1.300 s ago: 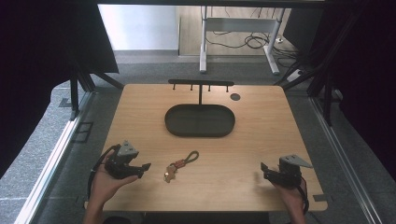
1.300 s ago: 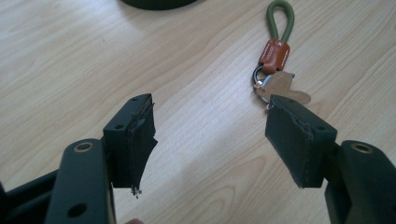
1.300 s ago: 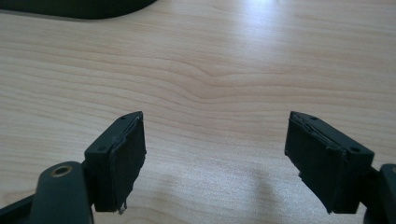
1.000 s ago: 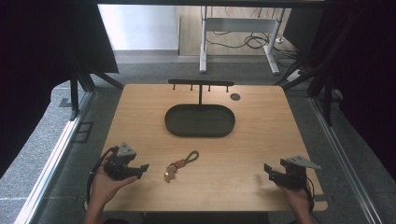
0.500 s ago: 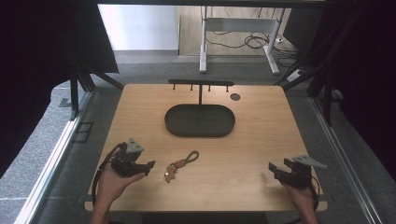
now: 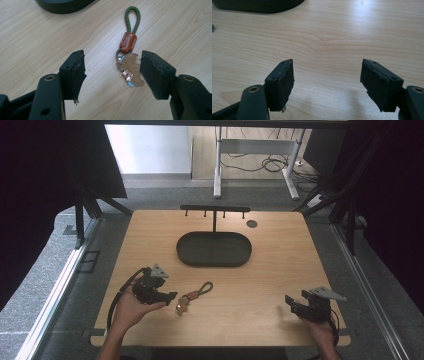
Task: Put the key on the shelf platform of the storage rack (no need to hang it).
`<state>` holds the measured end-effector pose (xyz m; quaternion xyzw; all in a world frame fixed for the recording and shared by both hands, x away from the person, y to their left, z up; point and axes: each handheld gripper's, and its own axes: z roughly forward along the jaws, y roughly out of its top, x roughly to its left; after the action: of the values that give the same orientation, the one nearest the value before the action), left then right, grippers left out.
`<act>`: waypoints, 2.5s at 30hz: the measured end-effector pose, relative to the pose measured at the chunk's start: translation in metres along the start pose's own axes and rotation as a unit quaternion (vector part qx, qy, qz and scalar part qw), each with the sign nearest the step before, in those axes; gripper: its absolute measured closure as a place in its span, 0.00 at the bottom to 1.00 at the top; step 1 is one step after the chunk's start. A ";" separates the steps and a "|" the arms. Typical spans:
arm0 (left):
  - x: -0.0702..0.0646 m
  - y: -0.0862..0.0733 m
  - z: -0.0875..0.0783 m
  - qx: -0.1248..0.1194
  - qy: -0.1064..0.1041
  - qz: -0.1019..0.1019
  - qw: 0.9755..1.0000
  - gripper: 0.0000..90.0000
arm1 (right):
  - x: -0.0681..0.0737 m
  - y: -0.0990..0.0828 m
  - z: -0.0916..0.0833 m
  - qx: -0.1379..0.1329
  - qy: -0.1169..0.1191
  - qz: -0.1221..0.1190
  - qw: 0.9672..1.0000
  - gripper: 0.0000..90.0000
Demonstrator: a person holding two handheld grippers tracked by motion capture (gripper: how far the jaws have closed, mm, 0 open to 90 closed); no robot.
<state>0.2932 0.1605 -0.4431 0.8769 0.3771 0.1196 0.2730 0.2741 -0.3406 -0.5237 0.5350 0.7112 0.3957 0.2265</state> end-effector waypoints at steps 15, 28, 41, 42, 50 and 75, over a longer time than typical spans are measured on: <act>-0.012 0.030 0.042 0.056 -0.044 0.045 0.996 0.47 | 0.002 -0.002 0.004 0.006 0.015 0.003 1.000 0.31; -0.011 0.044 0.077 0.118 -0.060 0.073 0.989 0.52 | 0.006 -0.003 0.008 0.013 0.017 -0.003 1.000 0.31; -0.020 0.057 0.098 0.161 -0.059 0.122 0.978 0.59 | 0.007 -0.004 0.009 0.013 0.014 -0.007 1.000 0.31; -0.021 0.057 0.099 0.162 -0.058 0.122 0.978 0.60 | 0.007 -0.004 0.009 0.013 0.013 -0.007 1.000 0.32; -0.022 0.055 0.107 0.187 -0.057 0.136 0.971 0.65 | 0.008 -0.004 0.009 0.015 0.013 -0.011 1.000 0.32; -0.005 0.061 0.065 0.133 -0.076 0.116 0.981 0.74 | 0.007 -0.005 0.008 0.014 0.009 -0.008 1.000 0.32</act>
<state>0.3534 0.0974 -0.4623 0.9498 0.2633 0.0323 0.1658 0.2749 -0.3316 -0.5312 0.5289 0.7228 0.3889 0.2158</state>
